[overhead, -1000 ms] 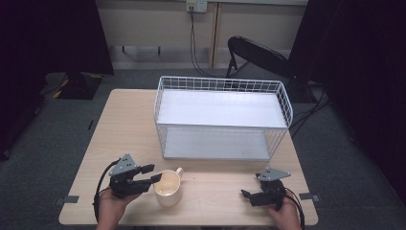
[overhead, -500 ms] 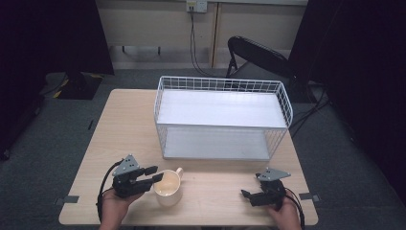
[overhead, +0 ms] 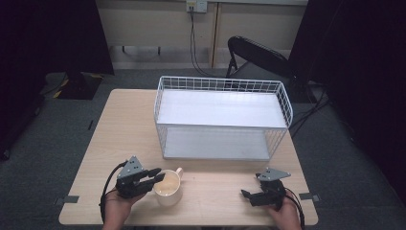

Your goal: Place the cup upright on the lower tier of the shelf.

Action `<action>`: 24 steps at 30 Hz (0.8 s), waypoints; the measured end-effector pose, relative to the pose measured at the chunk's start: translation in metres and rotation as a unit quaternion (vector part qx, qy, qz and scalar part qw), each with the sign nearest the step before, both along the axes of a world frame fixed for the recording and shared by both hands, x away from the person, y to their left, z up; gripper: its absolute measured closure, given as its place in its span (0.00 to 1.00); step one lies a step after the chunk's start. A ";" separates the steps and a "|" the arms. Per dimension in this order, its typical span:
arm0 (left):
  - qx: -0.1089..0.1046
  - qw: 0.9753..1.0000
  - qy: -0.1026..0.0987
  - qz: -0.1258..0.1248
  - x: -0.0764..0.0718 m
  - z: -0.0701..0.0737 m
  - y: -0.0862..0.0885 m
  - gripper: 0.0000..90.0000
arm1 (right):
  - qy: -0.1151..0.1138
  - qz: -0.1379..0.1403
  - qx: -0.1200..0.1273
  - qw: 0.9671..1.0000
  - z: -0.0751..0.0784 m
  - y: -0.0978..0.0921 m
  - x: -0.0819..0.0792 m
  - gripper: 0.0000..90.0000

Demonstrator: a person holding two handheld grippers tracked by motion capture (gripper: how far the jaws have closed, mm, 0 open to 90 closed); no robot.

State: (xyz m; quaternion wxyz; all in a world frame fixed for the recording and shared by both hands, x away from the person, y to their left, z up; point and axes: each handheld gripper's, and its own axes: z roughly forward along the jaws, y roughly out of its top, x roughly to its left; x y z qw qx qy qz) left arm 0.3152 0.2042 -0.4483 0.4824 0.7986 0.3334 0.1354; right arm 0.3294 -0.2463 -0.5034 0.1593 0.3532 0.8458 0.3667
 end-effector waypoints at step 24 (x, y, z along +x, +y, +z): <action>0.021 1.000 -0.010 0.008 0.000 -0.003 -0.007 0.90 | 0.000 -0.002 0.000 1.000 0.000 0.000 0.000 0.14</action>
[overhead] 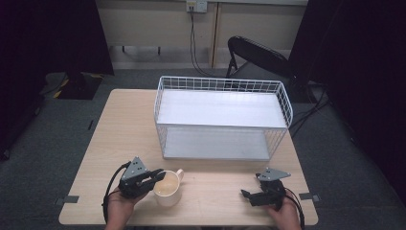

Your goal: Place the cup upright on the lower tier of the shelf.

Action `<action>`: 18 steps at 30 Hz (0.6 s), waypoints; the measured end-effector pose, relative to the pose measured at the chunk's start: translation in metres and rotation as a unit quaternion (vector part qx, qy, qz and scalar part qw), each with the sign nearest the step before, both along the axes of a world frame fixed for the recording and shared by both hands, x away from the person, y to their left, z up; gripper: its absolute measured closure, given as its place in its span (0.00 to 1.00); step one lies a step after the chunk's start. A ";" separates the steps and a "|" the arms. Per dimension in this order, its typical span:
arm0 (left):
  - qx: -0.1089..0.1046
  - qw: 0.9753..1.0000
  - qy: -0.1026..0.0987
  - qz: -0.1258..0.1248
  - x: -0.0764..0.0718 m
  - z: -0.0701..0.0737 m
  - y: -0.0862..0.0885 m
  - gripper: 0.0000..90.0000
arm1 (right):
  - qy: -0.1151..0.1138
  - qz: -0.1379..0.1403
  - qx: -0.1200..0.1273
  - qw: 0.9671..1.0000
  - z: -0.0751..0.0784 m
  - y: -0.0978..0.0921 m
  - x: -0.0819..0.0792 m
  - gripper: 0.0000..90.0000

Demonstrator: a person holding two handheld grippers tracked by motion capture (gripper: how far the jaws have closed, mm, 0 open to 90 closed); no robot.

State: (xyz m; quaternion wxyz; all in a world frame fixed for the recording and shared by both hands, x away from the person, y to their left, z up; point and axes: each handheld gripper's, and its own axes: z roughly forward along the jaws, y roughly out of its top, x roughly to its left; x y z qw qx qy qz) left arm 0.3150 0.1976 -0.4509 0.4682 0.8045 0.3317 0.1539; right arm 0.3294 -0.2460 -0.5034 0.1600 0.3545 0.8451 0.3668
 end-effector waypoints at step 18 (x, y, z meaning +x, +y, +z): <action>-0.010 0.999 -0.012 0.043 -0.004 0.016 0.005 0.91 | 0.000 -0.001 0.000 1.000 0.000 0.000 0.000 0.14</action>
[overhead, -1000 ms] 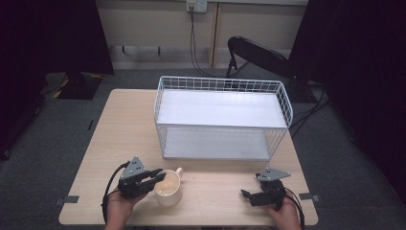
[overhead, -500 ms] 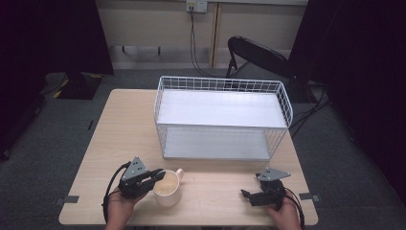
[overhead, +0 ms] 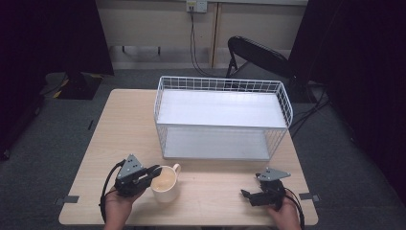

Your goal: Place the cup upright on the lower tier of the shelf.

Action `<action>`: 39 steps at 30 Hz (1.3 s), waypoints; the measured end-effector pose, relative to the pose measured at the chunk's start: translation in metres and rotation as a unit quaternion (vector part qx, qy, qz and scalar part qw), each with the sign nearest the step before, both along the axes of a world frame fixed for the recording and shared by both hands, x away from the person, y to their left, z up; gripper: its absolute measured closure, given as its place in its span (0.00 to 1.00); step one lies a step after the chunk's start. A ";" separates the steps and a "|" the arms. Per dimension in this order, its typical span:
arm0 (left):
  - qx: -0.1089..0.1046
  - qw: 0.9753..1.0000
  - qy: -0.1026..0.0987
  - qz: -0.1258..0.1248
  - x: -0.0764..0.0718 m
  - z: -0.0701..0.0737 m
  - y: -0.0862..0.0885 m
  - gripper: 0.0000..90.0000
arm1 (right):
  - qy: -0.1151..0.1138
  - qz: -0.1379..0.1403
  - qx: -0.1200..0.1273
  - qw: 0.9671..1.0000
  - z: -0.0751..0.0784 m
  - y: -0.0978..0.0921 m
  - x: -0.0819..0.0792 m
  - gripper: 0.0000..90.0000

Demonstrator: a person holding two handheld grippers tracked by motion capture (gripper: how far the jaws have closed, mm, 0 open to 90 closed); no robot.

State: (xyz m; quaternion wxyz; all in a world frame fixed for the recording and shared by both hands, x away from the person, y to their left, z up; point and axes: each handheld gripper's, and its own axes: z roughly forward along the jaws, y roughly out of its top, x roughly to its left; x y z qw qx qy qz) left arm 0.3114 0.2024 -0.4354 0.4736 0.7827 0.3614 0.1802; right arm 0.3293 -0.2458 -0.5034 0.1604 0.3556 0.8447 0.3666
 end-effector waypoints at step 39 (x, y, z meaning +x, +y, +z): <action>0.015 1.000 -0.004 0.018 0.024 0.014 -0.044 0.91 | 0.000 0.000 0.000 1.000 0.000 0.000 0.000 0.14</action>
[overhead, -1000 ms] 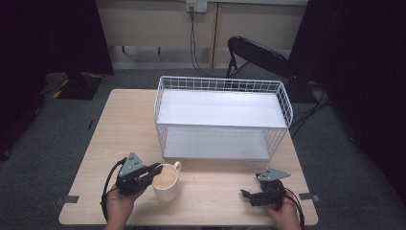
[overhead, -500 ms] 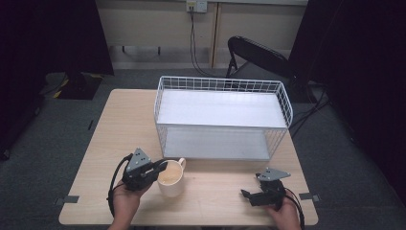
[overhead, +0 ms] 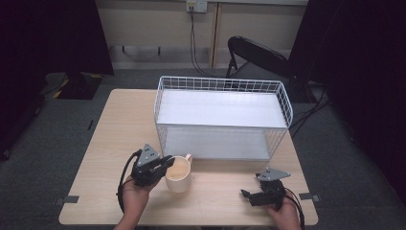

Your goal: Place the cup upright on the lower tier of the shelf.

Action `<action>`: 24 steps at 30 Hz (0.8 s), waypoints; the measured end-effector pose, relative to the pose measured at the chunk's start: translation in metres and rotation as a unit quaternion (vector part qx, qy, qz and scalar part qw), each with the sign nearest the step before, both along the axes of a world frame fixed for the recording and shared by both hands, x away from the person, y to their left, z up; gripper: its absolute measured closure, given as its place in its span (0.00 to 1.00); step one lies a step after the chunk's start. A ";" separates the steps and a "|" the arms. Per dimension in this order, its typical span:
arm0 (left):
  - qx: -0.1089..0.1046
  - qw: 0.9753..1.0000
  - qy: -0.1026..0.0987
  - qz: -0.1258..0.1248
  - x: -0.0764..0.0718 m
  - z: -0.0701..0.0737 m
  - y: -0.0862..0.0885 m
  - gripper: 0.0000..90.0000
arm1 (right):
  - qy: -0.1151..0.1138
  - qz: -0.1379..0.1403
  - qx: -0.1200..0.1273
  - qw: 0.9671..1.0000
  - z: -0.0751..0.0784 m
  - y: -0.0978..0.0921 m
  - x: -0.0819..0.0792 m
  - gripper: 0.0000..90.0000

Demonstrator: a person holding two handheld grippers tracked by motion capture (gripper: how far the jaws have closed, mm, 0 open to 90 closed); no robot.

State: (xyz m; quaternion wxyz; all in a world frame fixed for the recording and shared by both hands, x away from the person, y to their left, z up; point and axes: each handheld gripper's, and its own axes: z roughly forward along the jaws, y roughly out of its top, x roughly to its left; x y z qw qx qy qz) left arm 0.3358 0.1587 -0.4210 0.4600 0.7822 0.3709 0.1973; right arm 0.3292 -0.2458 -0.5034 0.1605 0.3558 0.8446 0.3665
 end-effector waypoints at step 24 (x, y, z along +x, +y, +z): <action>0.010 1.000 -0.008 0.027 0.015 0.003 -0.023 0.91 | 0.000 0.000 0.000 1.000 0.000 0.000 0.000 0.14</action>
